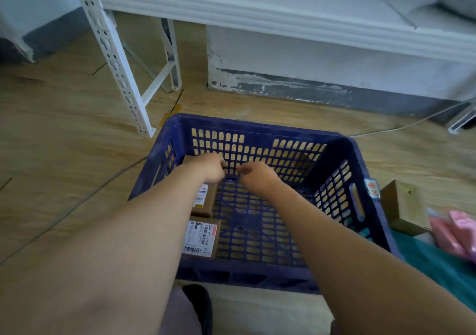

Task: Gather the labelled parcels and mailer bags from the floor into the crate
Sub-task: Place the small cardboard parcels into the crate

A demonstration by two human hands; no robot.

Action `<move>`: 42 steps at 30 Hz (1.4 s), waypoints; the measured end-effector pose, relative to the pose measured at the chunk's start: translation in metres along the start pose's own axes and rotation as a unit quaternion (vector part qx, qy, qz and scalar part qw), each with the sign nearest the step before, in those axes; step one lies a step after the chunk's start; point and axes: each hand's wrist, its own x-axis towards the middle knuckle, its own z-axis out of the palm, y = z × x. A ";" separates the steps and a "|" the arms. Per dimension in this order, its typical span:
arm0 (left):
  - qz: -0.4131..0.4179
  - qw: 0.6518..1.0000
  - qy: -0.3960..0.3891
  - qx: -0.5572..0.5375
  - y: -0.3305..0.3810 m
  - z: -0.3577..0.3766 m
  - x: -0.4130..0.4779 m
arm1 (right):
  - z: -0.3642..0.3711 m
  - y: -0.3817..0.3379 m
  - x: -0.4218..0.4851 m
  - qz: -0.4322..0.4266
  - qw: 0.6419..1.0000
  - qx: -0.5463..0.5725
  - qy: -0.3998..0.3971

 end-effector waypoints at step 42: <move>0.331 0.934 -0.032 0.132 0.344 0.153 0.044 | -0.165 0.322 -0.094 0.283 0.899 0.103 0.317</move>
